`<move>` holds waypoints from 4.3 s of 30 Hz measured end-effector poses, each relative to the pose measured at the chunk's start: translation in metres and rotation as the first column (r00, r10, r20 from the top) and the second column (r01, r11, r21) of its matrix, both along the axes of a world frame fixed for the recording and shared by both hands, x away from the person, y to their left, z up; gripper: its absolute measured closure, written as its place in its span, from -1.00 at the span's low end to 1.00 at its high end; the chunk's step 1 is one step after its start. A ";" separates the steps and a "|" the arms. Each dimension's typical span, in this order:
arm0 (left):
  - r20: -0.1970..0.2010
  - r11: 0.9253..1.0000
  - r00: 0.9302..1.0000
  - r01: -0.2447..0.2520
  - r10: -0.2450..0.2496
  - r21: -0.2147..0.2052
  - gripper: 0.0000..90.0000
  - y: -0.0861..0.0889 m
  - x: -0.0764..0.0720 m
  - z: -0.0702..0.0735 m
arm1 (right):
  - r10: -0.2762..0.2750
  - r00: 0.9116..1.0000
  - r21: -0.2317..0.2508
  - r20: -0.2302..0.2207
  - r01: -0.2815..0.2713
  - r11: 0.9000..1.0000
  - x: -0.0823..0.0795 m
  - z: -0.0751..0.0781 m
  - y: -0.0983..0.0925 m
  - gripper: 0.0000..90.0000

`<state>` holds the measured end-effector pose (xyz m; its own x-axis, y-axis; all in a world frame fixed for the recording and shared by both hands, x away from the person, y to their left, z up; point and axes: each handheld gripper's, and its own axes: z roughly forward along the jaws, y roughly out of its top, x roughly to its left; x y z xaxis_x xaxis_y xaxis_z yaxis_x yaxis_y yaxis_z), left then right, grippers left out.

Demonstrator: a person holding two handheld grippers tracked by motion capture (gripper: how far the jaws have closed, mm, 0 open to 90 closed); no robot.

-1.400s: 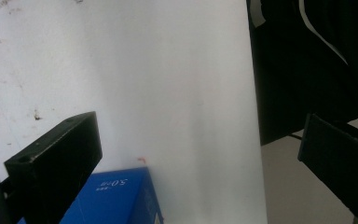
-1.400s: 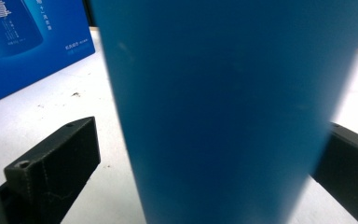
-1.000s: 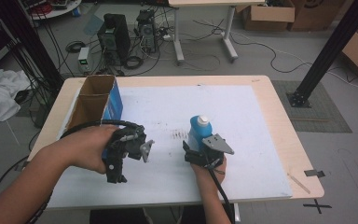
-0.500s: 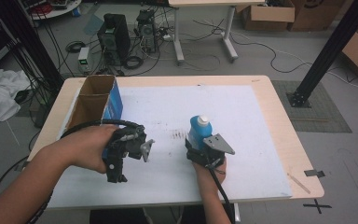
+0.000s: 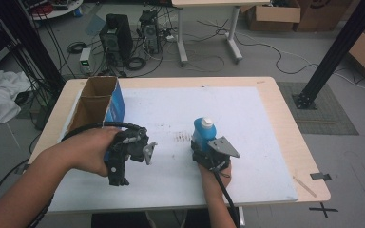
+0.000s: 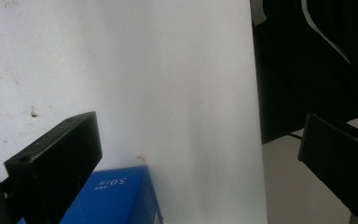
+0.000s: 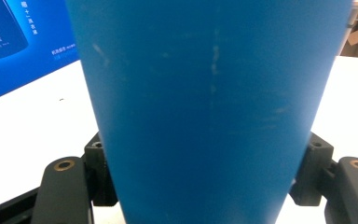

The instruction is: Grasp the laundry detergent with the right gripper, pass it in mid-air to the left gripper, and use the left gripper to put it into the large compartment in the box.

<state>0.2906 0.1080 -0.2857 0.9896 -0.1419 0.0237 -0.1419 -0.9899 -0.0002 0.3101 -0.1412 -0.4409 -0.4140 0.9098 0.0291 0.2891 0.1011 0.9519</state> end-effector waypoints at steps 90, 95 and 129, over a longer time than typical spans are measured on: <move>-0.031 0.999 0.999 0.008 -0.009 -0.039 -1.00 -0.050 0.015 0.044 | 0.888 0.459 -0.081 -0.017 -0.886 0.457 -0.002 0.054 0.018 0.04; -0.033 0.999 0.999 -0.012 0.011 -0.046 -1.00 -0.053 0.015 0.043 | 0.903 0.428 -0.079 -0.026 -0.902 0.425 -0.001 0.052 0.032 0.04; -0.052 0.989 0.991 -0.126 0.123 -0.072 -0.98 -0.060 0.014 0.034 | 0.915 0.403 -0.080 -0.029 -0.913 0.400 -0.002 0.052 0.066 0.04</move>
